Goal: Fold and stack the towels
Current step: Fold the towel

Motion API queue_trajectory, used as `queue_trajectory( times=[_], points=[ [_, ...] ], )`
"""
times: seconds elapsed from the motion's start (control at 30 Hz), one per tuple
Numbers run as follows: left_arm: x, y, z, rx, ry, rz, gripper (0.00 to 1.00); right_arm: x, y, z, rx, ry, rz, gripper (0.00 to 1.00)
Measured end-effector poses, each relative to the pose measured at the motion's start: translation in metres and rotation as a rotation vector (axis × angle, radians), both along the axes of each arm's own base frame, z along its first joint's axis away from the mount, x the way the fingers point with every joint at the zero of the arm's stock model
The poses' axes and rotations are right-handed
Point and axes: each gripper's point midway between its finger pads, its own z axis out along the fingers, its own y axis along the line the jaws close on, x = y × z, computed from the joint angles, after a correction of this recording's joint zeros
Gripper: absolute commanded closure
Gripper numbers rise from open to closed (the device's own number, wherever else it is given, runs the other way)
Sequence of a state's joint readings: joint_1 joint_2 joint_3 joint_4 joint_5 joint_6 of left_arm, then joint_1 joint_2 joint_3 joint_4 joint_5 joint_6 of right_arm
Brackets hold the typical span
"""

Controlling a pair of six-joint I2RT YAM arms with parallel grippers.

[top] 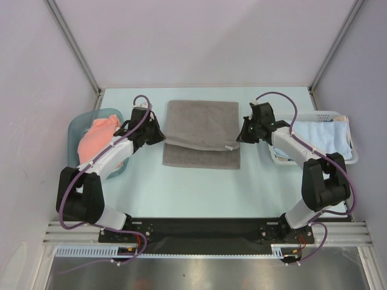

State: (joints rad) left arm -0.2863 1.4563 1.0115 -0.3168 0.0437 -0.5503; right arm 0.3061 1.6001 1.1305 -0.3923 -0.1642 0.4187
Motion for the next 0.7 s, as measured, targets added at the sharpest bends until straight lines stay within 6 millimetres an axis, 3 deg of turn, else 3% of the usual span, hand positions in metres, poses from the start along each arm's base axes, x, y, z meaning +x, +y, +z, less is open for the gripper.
queue_trajectory(
  times=[0.7],
  points=[
    [-0.020, 0.006, -0.012, 0.004, 0.014, 0.000, 0.99, -0.020, 0.006, -0.007, -0.020, 0.013, 0.010, 1.00]
  ],
)
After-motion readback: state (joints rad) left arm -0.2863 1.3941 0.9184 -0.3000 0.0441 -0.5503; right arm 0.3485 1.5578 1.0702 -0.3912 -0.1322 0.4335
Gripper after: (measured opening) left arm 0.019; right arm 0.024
